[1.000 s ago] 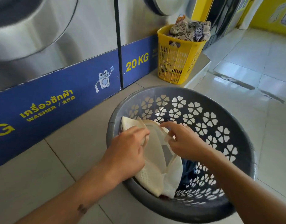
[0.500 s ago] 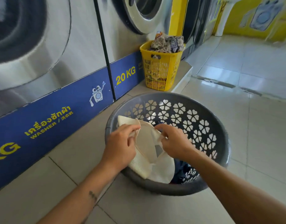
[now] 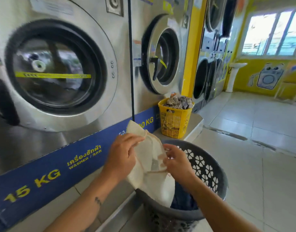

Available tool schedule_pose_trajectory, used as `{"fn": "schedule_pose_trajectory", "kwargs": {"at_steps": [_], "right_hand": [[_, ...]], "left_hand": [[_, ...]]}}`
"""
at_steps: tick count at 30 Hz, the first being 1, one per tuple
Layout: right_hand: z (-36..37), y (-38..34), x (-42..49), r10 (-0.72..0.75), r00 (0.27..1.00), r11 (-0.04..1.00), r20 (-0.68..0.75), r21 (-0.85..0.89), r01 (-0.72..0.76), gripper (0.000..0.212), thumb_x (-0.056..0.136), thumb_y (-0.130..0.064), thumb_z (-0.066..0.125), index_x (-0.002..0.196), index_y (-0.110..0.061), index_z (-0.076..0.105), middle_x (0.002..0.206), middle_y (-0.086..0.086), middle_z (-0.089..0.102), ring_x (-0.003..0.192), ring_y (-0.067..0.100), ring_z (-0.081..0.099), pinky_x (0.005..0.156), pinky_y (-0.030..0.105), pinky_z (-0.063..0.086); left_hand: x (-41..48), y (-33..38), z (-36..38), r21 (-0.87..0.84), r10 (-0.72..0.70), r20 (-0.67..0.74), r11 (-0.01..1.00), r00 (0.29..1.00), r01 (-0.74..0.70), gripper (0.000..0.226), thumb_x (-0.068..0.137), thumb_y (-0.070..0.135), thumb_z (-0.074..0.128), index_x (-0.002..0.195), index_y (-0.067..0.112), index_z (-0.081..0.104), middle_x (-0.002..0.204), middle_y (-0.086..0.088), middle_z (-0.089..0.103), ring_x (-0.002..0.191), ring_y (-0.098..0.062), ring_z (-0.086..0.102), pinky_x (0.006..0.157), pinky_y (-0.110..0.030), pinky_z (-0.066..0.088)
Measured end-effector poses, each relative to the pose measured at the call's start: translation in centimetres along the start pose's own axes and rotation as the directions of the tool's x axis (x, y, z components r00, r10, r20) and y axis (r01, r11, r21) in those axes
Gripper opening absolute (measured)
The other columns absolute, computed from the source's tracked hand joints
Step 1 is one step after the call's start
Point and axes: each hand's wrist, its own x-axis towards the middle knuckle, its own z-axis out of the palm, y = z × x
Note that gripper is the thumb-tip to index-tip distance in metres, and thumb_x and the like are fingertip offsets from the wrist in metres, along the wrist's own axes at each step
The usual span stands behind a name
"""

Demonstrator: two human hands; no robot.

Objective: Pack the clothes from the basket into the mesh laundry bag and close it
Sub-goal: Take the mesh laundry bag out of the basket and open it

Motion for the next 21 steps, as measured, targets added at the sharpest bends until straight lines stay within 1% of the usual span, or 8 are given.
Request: {"fn": "schedule_pose_trajectory", "kwargs": {"at_steps": [4, 6, 8, 10, 12, 15, 17, 21], "right_hand": [[0.3, -2.5, -2.4, 0.006, 0.998, 0.985, 0.067, 0.172, -0.017, 0.048, 0.086, 0.011, 0.051, 0.112, -0.023, 0.072, 0.097, 0.005, 0.077, 0.094, 0.028, 0.072, 0.087, 0.056, 0.059], [0.9, -3.4, -4.0, 0.01, 0.994, 0.96, 0.104, 0.276, -0.039, 0.052, 0.084, 0.015, 0.048, 0.114, -0.019, 0.072, 0.101, 0.011, 0.076, 0.098, 0.035, 0.07, 0.089, 0.056, 0.056], [1.6, -4.2, -5.9, 0.013, 0.99, 0.941, 0.137, 0.333, -0.058, 0.054, 0.084, 0.018, 0.045, 0.115, -0.017, 0.071, 0.1, 0.011, 0.076, 0.095, 0.032, 0.071, 0.086, 0.049, 0.056], [2.4, -4.8, -7.7, -0.011, 0.988, 0.955, 0.157, 0.293, -0.036, 0.055, 0.083, 0.017, 0.044, 0.11, -0.021, 0.073, 0.09, 0.006, 0.077, 0.084, 0.023, 0.071, 0.077, 0.04, 0.055], [3.3, -4.9, -9.5, -0.072, 0.978, 0.987, 0.198, 0.156, 0.041, 0.057, 0.082, 0.013, 0.045, 0.103, -0.031, 0.074, 0.083, 0.0, 0.075, 0.08, 0.019, 0.069, 0.073, 0.034, 0.053], [4.8, -5.1, -11.7, -0.122, 0.94, 0.992, 0.32, 0.016, 0.124, 0.053, 0.086, 0.007, 0.047, 0.103, -0.039, 0.068, 0.09, 0.001, 0.071, 0.081, 0.015, 0.066, 0.071, 0.029, 0.053], [6.1, -5.3, -12.8, -0.141, 0.911, 0.985, 0.388, -0.04, 0.17, 0.047, 0.089, 0.003, 0.048, 0.116, -0.032, 0.065, 0.098, 0.003, 0.069, 0.083, 0.015, 0.067, 0.069, 0.025, 0.054], [9.6, -4.6, -14.4, -0.115, 0.871, 0.97, 0.478, -0.136, 0.203, 0.047, 0.092, -0.006, 0.05, 0.133, -0.028, 0.056, 0.092, 0.001, 0.064, 0.075, 0.02, 0.066, 0.059, 0.028, 0.054]], "left_hand": [[-2.8, 2.2, -4.4, -0.254, -0.237, 0.015, 0.939, 0.971, 0.233, 0.037, 0.08, 0.019, 0.051, 0.098, 0.038, 0.077, 0.122, 0.01, 0.063, 0.114, -0.003, 0.056, 0.098, -0.025, 0.043], [-4.5, 3.9, -6.6, -0.531, -0.473, 0.131, 0.708, 0.871, 0.465, 0.031, 0.077, 0.028, 0.057, 0.094, 0.042, 0.079, 0.128, 0.003, 0.056, 0.108, 0.012, 0.054, 0.094, -0.026, 0.042], [-6.4, 5.2, -8.3, -0.709, -0.565, 0.323, 0.387, 0.759, 0.59, 0.023, 0.083, 0.029, 0.06, 0.096, 0.027, 0.079, 0.115, -0.009, 0.066, 0.09, -0.005, 0.068, 0.082, -0.033, 0.049], [-8.3, 6.2, -9.9, -0.712, -0.559, 0.464, 0.226, 0.687, 0.664, 0.024, 0.094, 0.02, 0.054, 0.105, 0.019, 0.076, 0.108, -0.012, 0.073, 0.088, -0.021, 0.071, 0.077, -0.035, 0.054], [-9.8, 6.5, -11.1, -0.637, -0.598, 0.467, 0.283, 0.651, 0.717, 0.028, 0.092, 0.008, 0.057, 0.111, 0.021, 0.074, 0.114, -0.012, 0.073, 0.096, -0.027, 0.07, 0.078, -0.037, 0.056], [-11.1, 6.5, -13.2, -0.429, -0.642, 0.317, 0.56, 0.699, 0.709, 0.047, 0.074, 0.007, 0.07, 0.111, 0.036, 0.071, 0.122, -0.005, 0.07, 0.104, -0.023, 0.069, 0.088, -0.04, 0.057], [-11.7, 6.7, -15.2, -0.222, -0.621, 0.231, 0.716, 0.749, 0.662, 0.056, 0.076, 0.007, 0.067, 0.124, 0.036, 0.066, 0.127, 0.003, 0.065, 0.113, -0.016, 0.063, 0.086, -0.025, 0.053], [-12.2, 5.5, -18.4, 0.146, -0.587, 0.132, 0.809, 0.799, 0.57, 0.064, 0.082, 0.002, 0.054, 0.141, 0.026, 0.054, 0.144, 0.003, 0.05, 0.133, -0.021, 0.046, 0.105, -0.032, 0.042]]}}
